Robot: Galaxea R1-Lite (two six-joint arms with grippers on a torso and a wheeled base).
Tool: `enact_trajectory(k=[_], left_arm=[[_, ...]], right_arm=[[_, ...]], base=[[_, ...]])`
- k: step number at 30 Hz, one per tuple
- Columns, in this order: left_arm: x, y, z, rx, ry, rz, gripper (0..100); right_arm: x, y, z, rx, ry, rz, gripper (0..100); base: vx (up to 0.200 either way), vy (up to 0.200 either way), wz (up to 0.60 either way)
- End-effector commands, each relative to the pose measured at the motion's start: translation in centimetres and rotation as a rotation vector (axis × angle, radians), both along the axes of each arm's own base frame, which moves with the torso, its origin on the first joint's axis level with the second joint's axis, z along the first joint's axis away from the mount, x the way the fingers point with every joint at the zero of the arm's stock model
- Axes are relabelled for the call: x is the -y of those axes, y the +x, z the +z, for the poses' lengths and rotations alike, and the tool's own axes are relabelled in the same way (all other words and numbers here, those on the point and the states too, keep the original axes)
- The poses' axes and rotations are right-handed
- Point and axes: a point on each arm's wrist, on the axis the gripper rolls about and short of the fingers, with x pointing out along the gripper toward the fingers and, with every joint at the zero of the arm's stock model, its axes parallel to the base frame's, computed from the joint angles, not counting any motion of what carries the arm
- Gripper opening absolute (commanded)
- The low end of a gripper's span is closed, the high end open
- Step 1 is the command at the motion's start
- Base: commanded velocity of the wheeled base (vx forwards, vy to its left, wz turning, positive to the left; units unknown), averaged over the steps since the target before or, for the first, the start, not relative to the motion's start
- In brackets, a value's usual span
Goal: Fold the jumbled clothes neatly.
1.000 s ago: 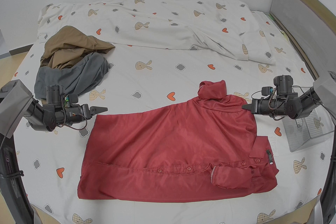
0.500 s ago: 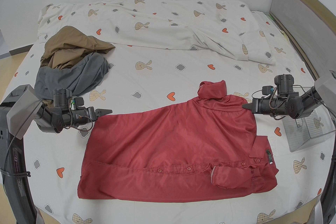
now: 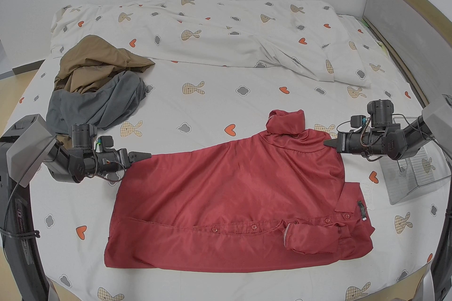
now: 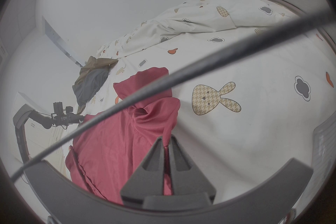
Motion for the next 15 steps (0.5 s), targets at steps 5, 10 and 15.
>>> enact_trajectory(k=[5,10,15], left_arm=[[-0.3,0.7,0.0,0.015,-0.001,0.005,0],[-0.1,1.2,0.3,0.030,-0.002,0.002,0],[0.3,0.9,0.3,0.025,-0.001,-0.007,0]], right_arm=[[0.2,0.0,0.1,0.000,0.005,-0.008,0],[0.4,0.0,0.1,0.001,0.005,-0.012,0],[0.4,0.0,0.1,0.000,0.005,-0.012,0]], base=[[0.000,0.000,0.00],[0.000,0.000,0.00],[0.000,0.000,0.00]])
